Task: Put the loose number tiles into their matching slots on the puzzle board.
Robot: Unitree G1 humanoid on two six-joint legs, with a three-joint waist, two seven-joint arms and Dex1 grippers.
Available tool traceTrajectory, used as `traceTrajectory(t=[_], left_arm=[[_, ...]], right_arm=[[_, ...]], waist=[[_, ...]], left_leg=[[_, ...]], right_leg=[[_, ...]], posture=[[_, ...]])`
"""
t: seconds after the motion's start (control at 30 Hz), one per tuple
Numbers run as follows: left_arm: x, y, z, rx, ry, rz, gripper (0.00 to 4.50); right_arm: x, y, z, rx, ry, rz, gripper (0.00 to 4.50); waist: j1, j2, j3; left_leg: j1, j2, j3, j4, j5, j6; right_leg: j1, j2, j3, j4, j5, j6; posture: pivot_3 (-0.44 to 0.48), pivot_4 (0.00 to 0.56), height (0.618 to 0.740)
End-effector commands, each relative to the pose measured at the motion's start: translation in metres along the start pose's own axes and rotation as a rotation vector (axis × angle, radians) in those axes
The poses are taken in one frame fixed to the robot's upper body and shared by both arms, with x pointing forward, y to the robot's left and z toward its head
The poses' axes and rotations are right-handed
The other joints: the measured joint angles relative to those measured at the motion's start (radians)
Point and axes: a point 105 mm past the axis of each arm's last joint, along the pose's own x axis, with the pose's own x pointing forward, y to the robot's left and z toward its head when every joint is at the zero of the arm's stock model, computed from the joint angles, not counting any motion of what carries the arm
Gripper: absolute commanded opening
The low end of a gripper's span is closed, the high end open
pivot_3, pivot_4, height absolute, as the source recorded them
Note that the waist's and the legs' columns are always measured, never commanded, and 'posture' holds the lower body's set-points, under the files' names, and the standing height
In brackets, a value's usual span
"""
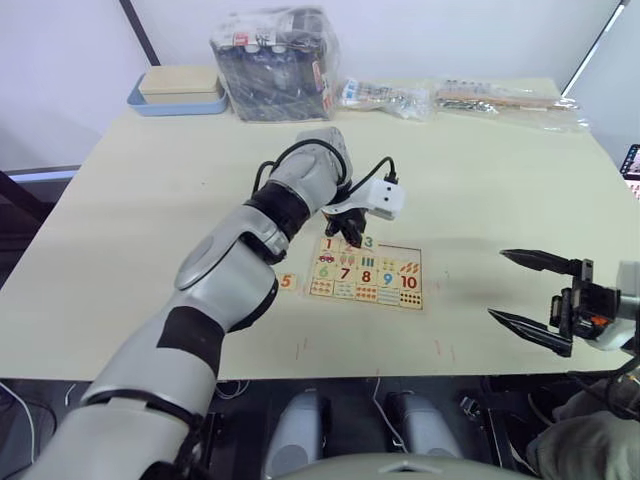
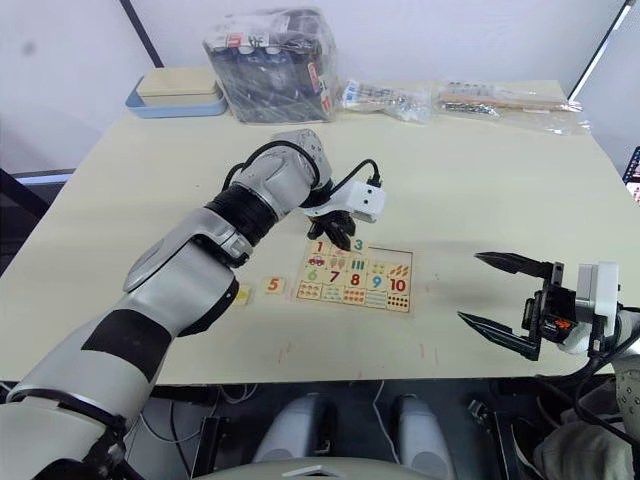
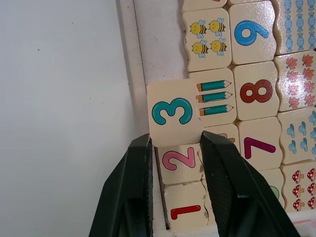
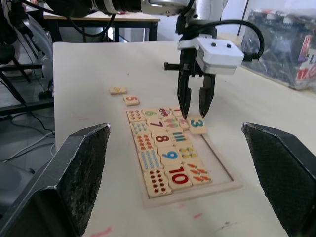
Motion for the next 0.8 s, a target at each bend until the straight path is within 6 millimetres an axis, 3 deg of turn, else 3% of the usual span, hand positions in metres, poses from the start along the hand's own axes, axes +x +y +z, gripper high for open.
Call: traceTrajectory(t=[0.03, 0.8], left_arm=[[-0.011, 0.005, 0.008, 0.038, -0.003, 0.029, 0.94], [0.006, 0.006, 0.006, 0.046, 0.035, 0.028, 0.94]], right_arm=[[-0.003, 0.0, 0.011, -0.057, -0.018, -0.017, 4.5], [0.001, 0.004, 0.014, -0.054, -0.019, -0.048, 4.5]], waist=[[0.0, 0.0, 0.0], [0.0, 0.0, 0.0]], left_leg=[[0.0, 0.0, 0.0, 0.0, 0.0, 0.0], [0.0, 0.0, 0.0, 0.0, 0.0, 0.0]], right_leg=[[0.0, 0.0, 0.0, 0.0, 0.0, 0.0], [0.0, 0.0, 0.0, 0.0, 0.0, 0.0]], posture=[[0.0, 0.15, 0.74], [0.0, 0.15, 0.74]])
